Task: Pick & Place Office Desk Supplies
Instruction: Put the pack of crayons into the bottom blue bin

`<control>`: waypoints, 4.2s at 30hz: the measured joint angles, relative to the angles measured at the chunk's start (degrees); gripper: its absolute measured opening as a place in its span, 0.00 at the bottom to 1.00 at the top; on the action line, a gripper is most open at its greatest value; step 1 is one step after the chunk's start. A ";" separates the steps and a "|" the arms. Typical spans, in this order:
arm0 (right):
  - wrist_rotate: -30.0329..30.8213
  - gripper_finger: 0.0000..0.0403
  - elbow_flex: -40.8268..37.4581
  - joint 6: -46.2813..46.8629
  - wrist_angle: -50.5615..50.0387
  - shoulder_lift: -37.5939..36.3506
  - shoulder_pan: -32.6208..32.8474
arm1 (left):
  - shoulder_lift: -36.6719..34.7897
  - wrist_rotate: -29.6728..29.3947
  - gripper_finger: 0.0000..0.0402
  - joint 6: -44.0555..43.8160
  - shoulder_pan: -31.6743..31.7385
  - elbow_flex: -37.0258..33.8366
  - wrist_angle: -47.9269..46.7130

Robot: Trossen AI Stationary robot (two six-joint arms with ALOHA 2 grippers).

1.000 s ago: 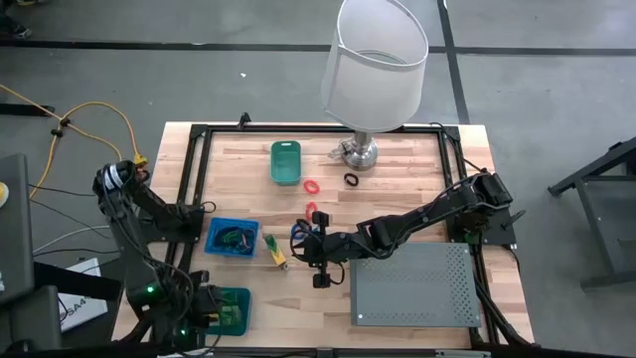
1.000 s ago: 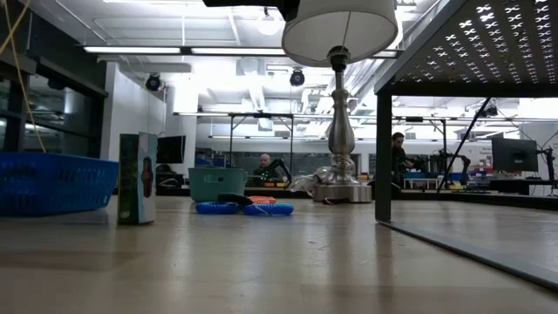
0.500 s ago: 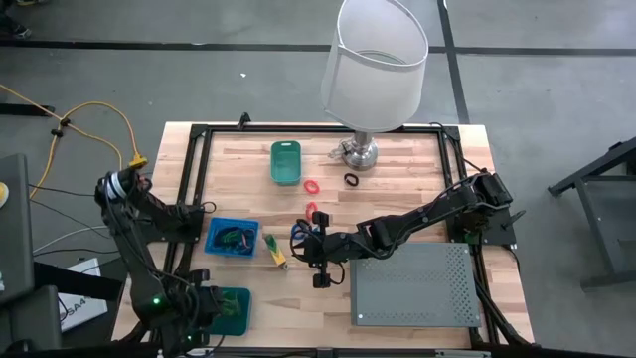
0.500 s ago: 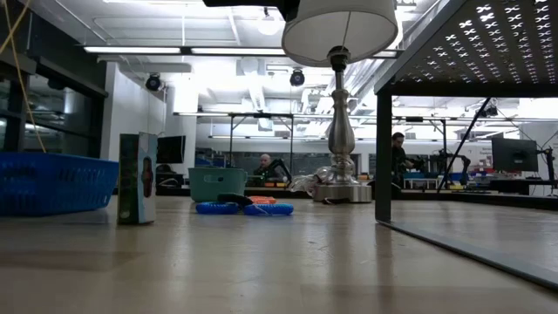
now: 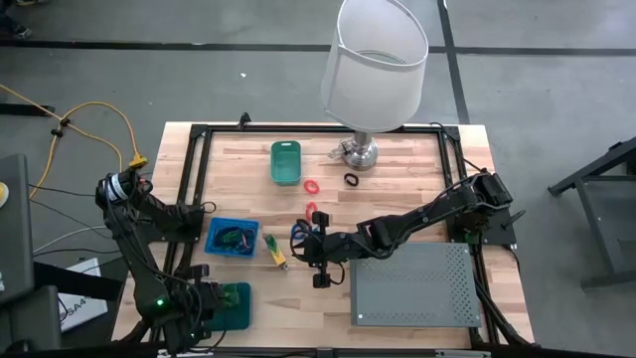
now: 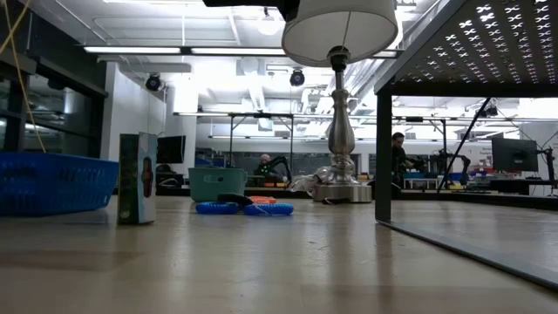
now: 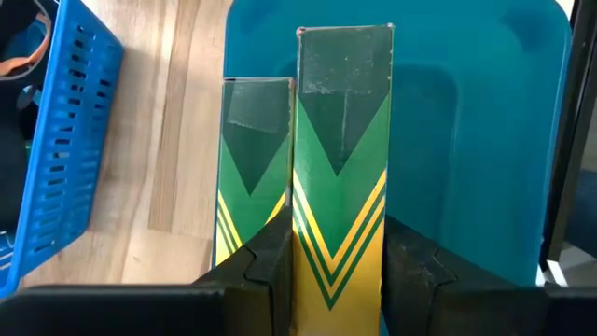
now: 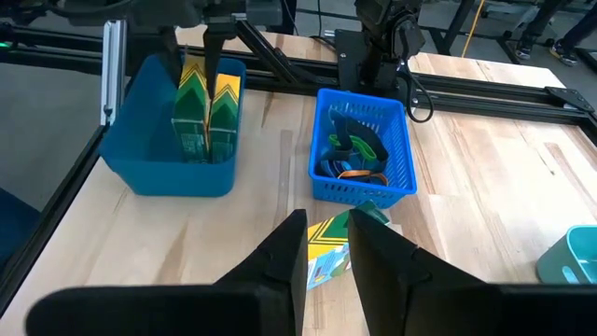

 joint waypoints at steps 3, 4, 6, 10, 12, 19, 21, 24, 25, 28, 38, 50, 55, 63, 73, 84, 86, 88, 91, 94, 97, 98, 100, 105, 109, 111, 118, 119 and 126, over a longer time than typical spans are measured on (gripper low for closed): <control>0.00 0.17 -0.02 -0.01 0.00 0.00 0.00 | 0.00 -0.54 0.27 0.05 -0.31 -0.02 -0.39; 0.00 0.17 0.00 -0.01 0.00 0.00 0.00 | 0.00 -1.01 0.27 0.04 -0.49 -0.02 -0.61; 0.00 0.17 0.00 -0.01 0.00 0.00 0.00 | 0.00 -1.71 0.28 -0.05 -0.81 -0.04 -1.00; 0.00 0.17 0.00 0.00 0.00 0.00 0.01 | 0.00 -2.16 0.32 -1.40 -1.39 -0.04 -1.57; 0.00 0.17 0.00 -0.01 0.00 0.00 0.00 | 0.00 -2.74 0.33 -2.20 -1.73 -0.04 -1.73; 0.00 0.17 0.00 -0.01 0.00 0.00 0.00 | 0.00 -3.01 0.35 -2.54 -1.84 -0.04 -1.81; 0.00 0.17 0.00 -0.01 0.00 0.00 0.02 | 0.00 -3.00 0.36 -2.56 -1.84 -0.04 -1.81; 0.00 0.17 -0.01 -0.01 0.00 0.00 0.01 | 0.00 -3.00 0.36 -2.56 -1.84 -0.04 -1.81; 0.01 0.17 -0.01 0.00 0.00 0.00 0.01 | 0.00 -3.00 0.36 -2.56 -1.84 -0.04 -1.81; 0.00 0.17 0.00 -0.01 0.00 0.00 0.01 | -0.03 -3.00 0.36 -2.55 -1.84 -0.04 -1.81; 0.02 0.17 0.00 -0.01 0.00 0.00 0.00 | -8.33 -3.48 0.36 7.52 -0.17 -0.07 -4.38; 0.01 0.17 0.00 -0.01 0.00 0.00 0.00 | -9.62 -3.61 0.36 21.11 5.60 -0.07 -5.24; 0.02 0.17 0.00 0.00 0.00 0.00 0.00 | -11.94 -6.58 0.36 23.10 7.07 -0.24 -5.51; 0.02 0.17 0.00 0.00 0.00 0.00 0.01 | -25.16 -10.82 0.36 24.91 12.34 -11.87 -2.73; 0.00 0.17 0.00 -0.01 0.00 0.00 0.00 | -39.01 -11.63 0.36 47.23 32.70 -20.28 8.52; 0.00 0.17 0.00 -0.01 -0.01 0.00 0.00 | -39.41 -14.81 0.36 59.49 55.36 -20.30 14.75; 0.00 0.17 0.00 0.01 0.00 0.00 0.00 | -39.43 -14.80 0.36 60.76 58.14 -20.31 15.64; 0.00 0.17 0.00 0.00 0.00 0.00 0.00 | -39.43 -14.74 0.36 61.95 60.55 -20.31 16.28; 0.00 0.17 0.00 -0.01 -0.02 0.00 0.00 | -39.43 -14.63 0.36 62.23 63.10 -20.31 16.90; 0.00 0.17 0.00 -0.01 -0.02 0.00 0.00 | -39.43 -14.61 0.36 62.19 64.69 -20.31 17.28; 0.00 0.17 0.00 0.01 -0.02 0.00 0.00 | -39.43 -14.63 0.36 61.27 65.67 -20.31 18.36; 0.00 0.17 0.00 -0.01 -0.02 0.00 0.01 | -39.43 -14.63 0.36 61.28 65.91 -20.31 18.46; 0.01 0.17 0.00 -0.01 -0.02 0.00 0.00 | -39.43 -14.66 0.36 61.27 65.96 -20.31 18.81; 0.00 0.17 0.00 -0.01 -0.02 0.00 0.00 | -39.43 -14.65 0.36 62.12 65.94 -20.31 18.86; 0.01 0.17 0.00 -0.01 -0.01 0.00 0.01 | -39.43 -14.65 0.36 61.78 65.94 -20.31 18.89; 0.02 0.17 0.00 0.01 -0.02 0.00 0.00 | -39.43 -14.65 0.36 61.96 65.94 -20.31 18.91; 0.00 0.17 0.00 0.01 -0.02 0.00 0.01 | -39.43 -14.71 0.36 61.99 65.94 -20.31 18.90; 0.00 0.17 0.00 0.00 -0.02 0.00 0.00 | -39.43 -14.75 0.36 61.99 65.94 -20.31 18.90; 0.00 0.17 0.00 0.01 -0.02 0.00 0.00 | -39.43 -14.76 0.36 62.00 65.94 -20.31 18.89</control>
